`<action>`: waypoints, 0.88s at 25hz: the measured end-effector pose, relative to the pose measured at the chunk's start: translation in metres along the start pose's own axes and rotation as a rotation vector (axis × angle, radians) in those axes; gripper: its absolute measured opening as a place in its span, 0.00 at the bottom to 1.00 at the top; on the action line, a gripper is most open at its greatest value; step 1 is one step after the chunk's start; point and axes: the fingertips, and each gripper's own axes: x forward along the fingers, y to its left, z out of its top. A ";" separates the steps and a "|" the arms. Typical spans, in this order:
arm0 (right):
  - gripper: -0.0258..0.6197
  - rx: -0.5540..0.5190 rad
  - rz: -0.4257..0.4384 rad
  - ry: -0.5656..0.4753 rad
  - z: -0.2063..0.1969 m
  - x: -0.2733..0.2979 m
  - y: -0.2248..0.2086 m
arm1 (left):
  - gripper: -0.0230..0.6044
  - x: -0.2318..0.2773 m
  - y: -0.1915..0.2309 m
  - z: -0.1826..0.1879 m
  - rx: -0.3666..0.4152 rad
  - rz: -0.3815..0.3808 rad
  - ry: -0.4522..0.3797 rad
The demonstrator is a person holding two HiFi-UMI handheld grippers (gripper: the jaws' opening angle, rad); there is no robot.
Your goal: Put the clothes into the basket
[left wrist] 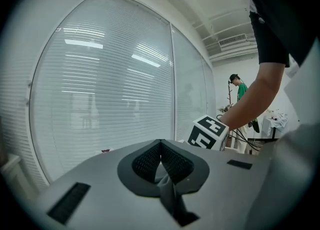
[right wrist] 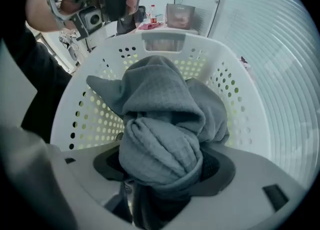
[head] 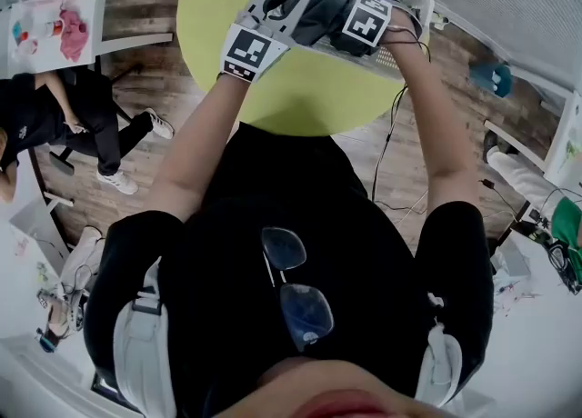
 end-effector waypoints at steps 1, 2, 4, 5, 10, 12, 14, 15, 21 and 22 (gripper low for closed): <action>0.57 0.000 0.003 0.004 -0.002 0.008 0.001 | 0.05 0.002 -0.001 -0.001 0.001 -0.001 0.005; 0.57 0.004 0.008 0.006 -0.004 0.016 0.002 | 0.05 0.004 -0.002 -0.003 0.002 -0.002 0.010; 0.57 0.014 0.019 0.008 -0.009 0.030 0.003 | 0.05 0.009 -0.004 -0.005 0.003 -0.003 0.015; 0.57 0.017 0.024 0.009 -0.010 0.036 0.003 | 0.05 0.011 -0.005 -0.006 0.003 -0.002 0.017; 0.58 0.034 0.036 0.001 -0.012 0.061 0.002 | 0.05 0.020 -0.007 -0.012 0.005 0.007 0.037; 0.59 0.046 0.035 -0.007 -0.012 0.068 0.001 | 0.05 0.023 -0.007 -0.015 0.003 0.010 0.043; 0.60 0.057 0.028 -0.008 -0.014 0.075 -0.003 | 0.05 0.025 -0.007 -0.017 0.002 0.014 0.046; 0.62 0.063 0.025 -0.007 -0.015 0.078 -0.004 | 0.05 0.026 -0.007 -0.017 0.000 0.016 0.047; 0.66 0.086 0.013 -0.076 -0.006 0.055 -0.012 | 0.05 0.022 -0.007 -0.016 -0.011 0.027 0.049; 0.66 0.082 0.007 -0.096 -0.002 0.044 -0.013 | 0.05 0.020 -0.007 -0.015 -0.013 0.030 0.047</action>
